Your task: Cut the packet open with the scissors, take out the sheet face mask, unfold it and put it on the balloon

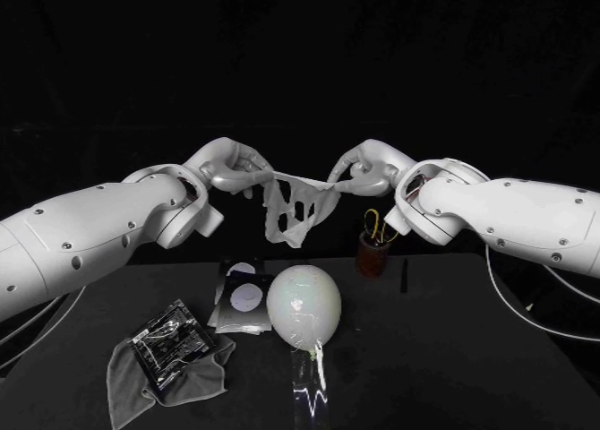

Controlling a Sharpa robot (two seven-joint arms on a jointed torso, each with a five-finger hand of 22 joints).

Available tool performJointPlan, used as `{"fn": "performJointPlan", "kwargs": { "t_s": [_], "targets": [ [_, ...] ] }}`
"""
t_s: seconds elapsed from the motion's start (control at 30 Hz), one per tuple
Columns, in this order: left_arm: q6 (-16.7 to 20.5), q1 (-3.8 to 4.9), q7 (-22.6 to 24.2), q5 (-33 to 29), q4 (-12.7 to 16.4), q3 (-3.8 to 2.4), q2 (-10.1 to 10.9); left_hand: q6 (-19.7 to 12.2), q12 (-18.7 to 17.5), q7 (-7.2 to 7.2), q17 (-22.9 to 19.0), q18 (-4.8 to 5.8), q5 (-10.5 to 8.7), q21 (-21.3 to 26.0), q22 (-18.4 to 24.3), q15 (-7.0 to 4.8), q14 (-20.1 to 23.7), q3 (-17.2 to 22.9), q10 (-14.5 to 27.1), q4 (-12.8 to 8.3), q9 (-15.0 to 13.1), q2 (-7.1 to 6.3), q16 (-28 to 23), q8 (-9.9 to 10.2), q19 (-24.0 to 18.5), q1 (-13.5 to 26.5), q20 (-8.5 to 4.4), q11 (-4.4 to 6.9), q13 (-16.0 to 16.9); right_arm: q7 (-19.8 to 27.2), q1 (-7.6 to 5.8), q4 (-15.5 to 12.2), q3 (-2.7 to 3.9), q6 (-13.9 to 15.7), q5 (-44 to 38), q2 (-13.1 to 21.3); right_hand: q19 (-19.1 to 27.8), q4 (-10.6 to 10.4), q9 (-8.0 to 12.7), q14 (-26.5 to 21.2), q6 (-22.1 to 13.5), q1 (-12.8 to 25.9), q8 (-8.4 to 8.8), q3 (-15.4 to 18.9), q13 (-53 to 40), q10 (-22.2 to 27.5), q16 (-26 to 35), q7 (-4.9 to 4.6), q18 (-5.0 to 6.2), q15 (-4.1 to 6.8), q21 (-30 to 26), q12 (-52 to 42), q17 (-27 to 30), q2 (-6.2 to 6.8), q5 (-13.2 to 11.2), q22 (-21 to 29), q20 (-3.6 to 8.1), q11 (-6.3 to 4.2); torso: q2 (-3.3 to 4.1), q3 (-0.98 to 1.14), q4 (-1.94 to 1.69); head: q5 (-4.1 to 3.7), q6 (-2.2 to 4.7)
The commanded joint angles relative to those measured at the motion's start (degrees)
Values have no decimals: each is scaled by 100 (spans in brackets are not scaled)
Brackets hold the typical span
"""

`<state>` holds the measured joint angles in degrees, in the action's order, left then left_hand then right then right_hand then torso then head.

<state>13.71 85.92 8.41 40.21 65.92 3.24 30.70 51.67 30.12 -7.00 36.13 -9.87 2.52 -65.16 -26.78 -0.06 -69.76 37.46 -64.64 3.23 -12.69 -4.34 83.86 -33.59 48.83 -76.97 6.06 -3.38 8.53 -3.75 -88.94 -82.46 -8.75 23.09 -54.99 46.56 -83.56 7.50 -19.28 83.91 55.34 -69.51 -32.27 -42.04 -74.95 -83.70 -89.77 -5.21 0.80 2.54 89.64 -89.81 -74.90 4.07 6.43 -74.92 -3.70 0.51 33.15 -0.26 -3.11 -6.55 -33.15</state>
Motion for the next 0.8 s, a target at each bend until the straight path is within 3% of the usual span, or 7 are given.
{"fn": "performJointPlan", "kwargs": {
  "t_s": [0.03, 0.23, 0.33, 0.47, 0.6, 0.73, 0.8],
  "targets": [
    [-157, 61, 66, 166, -7, -8, 4, 31, -29, -19, 12, -60, 20, 37, 6, 2, -26, -8, -29, -31, -127, -16, 34, -68, -30, -23, 11, 7, -3, -292, -39, 10, 5, -429, -801, -16, -644, 13, -10, 609, -22, 36, -40, 31, -1505, -630, -23, -8, -80, 19, 36, -19, -1510, -24, -20, -1508, 13, 26, -12, -2, -8, -1, -7],
    [-210, 100, 148, 486, -22, -4, 35, 32, -30, -18, 42, -59, 20, 37, 6, 2, -35, -10, -31, -33, -129, -22, 40, -69, -31, -25, 11, 8, -3, -520, -132, -140, 20, -617, -998, 21, -644, 5, -7, 609, -20, 28, -45, 31, -1505, -630, -23, -7, -80, 20, 36, -19, -1510, -29, -107, -1508, 12, 25, -23, -12, 2, -8, -21],
    [-133, 105, 232, 616, -62, -3, 50, 31, -32, -17, 28, -59, 20, 38, 6, 3, -28, -12, -30, -35, -130, -26, 40, -69, -33, -27, 11, 8, -3, -608, -201, -253, 27, -905, -801, 53, -644, 2, -7, 609, -20, 27, -46, 30, -1505, -630, -23, -6, -80, 20, 36, -19, -1510, -32, -122, -1508, 12, 25, -21, -21, 4, -11, -6],
    [-26, 107, 330, 596, -88, -9, 82, 31, -34, -17, 20, -59, 20, 38, 6, 3, -23, -12, -31, -38, -131, -30, 41, -70, -34, -33, 11, 9, -3, -656, -263, -442, 35, -871, -1048, 64, -644, 0, -4, 609, -23, 16, -45, 18, -1505, -630, -23, -5, -80, 21, 36, -19, -1510, -46, -141, -1508, 12, 23, -31, -26, 2, 0, -15],
    [-8, 125, 395, 395, -14, -41, 138, 30, -38, -18, -18, -60, 20, 36, 5, 2, -5, -10, -31, -46, -134, -33, 42, -71, -33, -47, 11, 10, -4, -745, -289, -314, -28, -1071, -1052, -123, -644, -10, -1, 609, -17, 15, -52, 9, -1505, -630, -23, -3, -80, 20, 36, -19, -1510, -48, -242, -1508, 10, 22, -65, -40, -2, 34, -33],
    [2, 184, 428, 357, 164, -88, 197, 29, -40, -19, -18, -60, 20, 35, 5, 2, -4, -9, -31, -49, -134, -35, 43, -71, -33, -51, 11, 10, -4, -644, -189, -300, -60, -428, -1044, -258, -644, -17, 1, 609, -21, 9, -51, -2, -1505, -630, -23, -3, -80, 21, 36, -19, -1510, -56, -266, -1508, 10, 22, -44, -18, -19, 61, -57],
    [-12, 219, 369, 384, 119, -84, 175, 29, -41, -19, -4, -60, 20, 34, 5, 2, -8, -9, -31, -51, -135, -36, 46, -71, -33, -56, 10, 10, -4, -635, -156, -217, -60, -377, -994, -324, -644, -9, 3, 609, -25, -7, -50, -18, -1505, -630, -23, -1, -80, 22, 36, -19, -1510, -61, -274, -1508, 11, 20, -64, -15, -31, 86, -65]
  ]
}}
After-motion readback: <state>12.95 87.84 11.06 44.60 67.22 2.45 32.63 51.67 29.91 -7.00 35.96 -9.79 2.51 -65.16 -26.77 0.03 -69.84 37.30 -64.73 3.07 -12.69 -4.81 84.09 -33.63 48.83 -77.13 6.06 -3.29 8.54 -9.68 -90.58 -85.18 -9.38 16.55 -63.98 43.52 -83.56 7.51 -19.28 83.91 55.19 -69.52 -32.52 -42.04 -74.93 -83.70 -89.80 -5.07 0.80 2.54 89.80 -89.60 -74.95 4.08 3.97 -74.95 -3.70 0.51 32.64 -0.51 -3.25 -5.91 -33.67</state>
